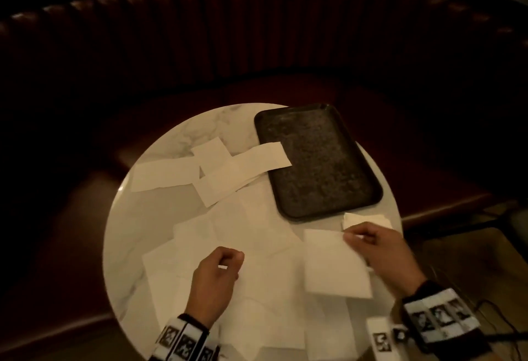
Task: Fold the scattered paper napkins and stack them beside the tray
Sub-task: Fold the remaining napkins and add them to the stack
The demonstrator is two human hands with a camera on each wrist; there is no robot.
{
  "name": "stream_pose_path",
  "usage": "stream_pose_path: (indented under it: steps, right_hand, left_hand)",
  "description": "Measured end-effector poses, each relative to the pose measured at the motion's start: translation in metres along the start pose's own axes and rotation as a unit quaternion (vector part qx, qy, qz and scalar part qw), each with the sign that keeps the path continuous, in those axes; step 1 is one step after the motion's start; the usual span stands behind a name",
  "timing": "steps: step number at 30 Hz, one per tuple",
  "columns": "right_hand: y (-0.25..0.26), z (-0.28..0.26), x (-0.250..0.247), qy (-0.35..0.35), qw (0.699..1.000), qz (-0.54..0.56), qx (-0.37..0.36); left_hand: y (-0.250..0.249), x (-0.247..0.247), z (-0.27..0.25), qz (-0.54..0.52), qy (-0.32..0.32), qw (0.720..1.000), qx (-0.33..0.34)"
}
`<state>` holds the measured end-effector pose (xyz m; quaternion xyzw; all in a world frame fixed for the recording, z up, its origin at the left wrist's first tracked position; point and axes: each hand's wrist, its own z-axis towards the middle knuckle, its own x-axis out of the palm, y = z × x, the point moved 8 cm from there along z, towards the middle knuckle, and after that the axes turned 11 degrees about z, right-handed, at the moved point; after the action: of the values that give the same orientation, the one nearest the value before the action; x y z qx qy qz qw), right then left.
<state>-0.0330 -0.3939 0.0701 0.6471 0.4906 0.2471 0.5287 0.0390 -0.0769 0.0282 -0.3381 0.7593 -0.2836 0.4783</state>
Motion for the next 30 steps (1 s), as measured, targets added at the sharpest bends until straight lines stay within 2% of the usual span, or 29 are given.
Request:
stream_pose_path:
  steps: [2,4,6,8,10,12,15,17,20,23,26,28,30]
  right_hand:
    - [-0.019,0.031,-0.031,-0.032,0.998,-0.053,0.026]
    - [-0.037,0.058,-0.050,-0.051,0.985,-0.158,0.040]
    - [-0.052,0.077,-0.056,-0.063,0.964,-0.253,0.045]
    - [-0.065,0.085,-0.053,-0.077,0.953,-0.291,0.046]
    - [-0.072,0.087,-0.050,-0.104,0.947,-0.301,0.052]
    - [-0.078,0.086,-0.050,-0.129,0.941,-0.305,0.066]
    - [-0.067,0.072,-0.052,-0.174,0.929,-0.318,0.073]
    - [-0.051,0.060,-0.046,-0.183,0.924,-0.334,0.037]
    - [-0.032,0.041,-0.028,-0.163,0.931,-0.325,-0.019]
    - [-0.022,0.022,-0.012,-0.143,0.938,-0.312,-0.047]
    - [-0.019,0.004,0.005,-0.122,0.949,-0.287,-0.056]
    - [-0.018,-0.009,0.023,-0.080,0.955,-0.274,-0.078]
    - [-0.019,-0.022,0.045,0.005,0.961,-0.255,-0.109]
  left_hand:
    - [0.036,-0.005,0.022,0.131,-0.014,0.991,-0.020]
    - [0.065,-0.010,0.040,0.246,-0.009,0.969,-0.032]
    - [0.081,-0.020,0.053,0.316,-0.022,0.947,-0.058]
    - [0.083,-0.028,0.064,0.341,-0.028,0.938,-0.066]
    - [0.076,-0.025,0.074,0.364,-0.002,0.931,-0.033]
    - [0.062,-0.010,0.079,0.407,0.047,0.912,0.030]
    - [0.044,0.021,0.076,0.490,0.112,0.856,0.120]
    - [0.041,0.032,0.076,0.530,0.112,0.830,0.133]
    - [0.043,0.035,0.082,0.552,0.097,0.820,0.118]
    - [0.044,0.034,0.086,0.570,0.110,0.806,0.116]
    - [0.037,0.033,0.088,0.614,0.118,0.766,0.152]
    - [0.030,0.030,0.089,0.626,0.115,0.749,0.182]
    - [0.023,0.021,0.087,0.624,0.122,0.745,0.200]
